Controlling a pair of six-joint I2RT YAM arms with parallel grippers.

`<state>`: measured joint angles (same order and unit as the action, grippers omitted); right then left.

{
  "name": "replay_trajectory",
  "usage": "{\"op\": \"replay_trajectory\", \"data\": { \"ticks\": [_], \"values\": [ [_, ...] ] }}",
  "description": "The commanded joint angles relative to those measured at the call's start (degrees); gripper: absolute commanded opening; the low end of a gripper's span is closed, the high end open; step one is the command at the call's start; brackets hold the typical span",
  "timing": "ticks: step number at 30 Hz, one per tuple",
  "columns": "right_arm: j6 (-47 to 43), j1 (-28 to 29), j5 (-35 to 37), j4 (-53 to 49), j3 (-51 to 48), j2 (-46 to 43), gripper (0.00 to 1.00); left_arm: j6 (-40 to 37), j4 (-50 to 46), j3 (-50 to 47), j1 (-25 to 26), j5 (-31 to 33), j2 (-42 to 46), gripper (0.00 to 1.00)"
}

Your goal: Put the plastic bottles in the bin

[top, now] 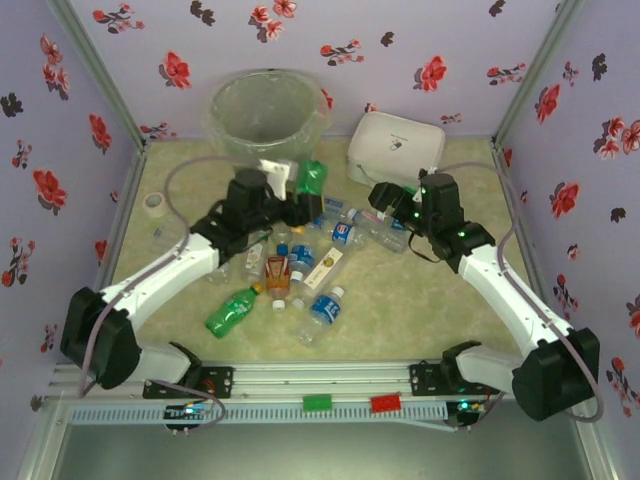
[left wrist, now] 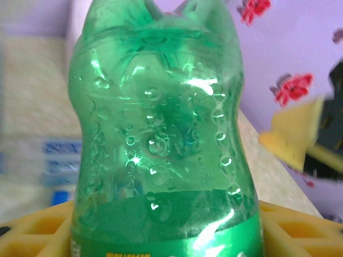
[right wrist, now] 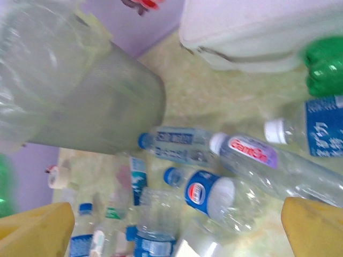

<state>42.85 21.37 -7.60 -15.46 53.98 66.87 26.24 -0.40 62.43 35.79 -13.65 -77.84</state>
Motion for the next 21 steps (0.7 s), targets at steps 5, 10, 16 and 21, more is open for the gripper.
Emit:
{"op": "replay_trajectory", "data": {
  "ticks": [5,10,16,21],
  "values": [
    [-1.4,0.0,3.0,-3.5,-3.3,3.2,1.0,-9.5,-13.9,16.1,-10.4,4.8,0.6,0.52],
    [-2.8,0.4,2.2,-3.5,-2.5,6.0,1.0,-11.6,-14.9,27.7,-15.5,4.9,-5.3,0.51],
    [-6.3,1.8,2.7,-9.2,1.7,8.6,1.0,-14.1,-24.2,48.2,-19.5,5.1,-19.4,0.51],
    [-7.0,2.6,3.5,-9.3,0.9,6.8,1.0,-16.0,-35.7,66.2,-20.2,5.2,-32.4,0.51]
  ]
}}
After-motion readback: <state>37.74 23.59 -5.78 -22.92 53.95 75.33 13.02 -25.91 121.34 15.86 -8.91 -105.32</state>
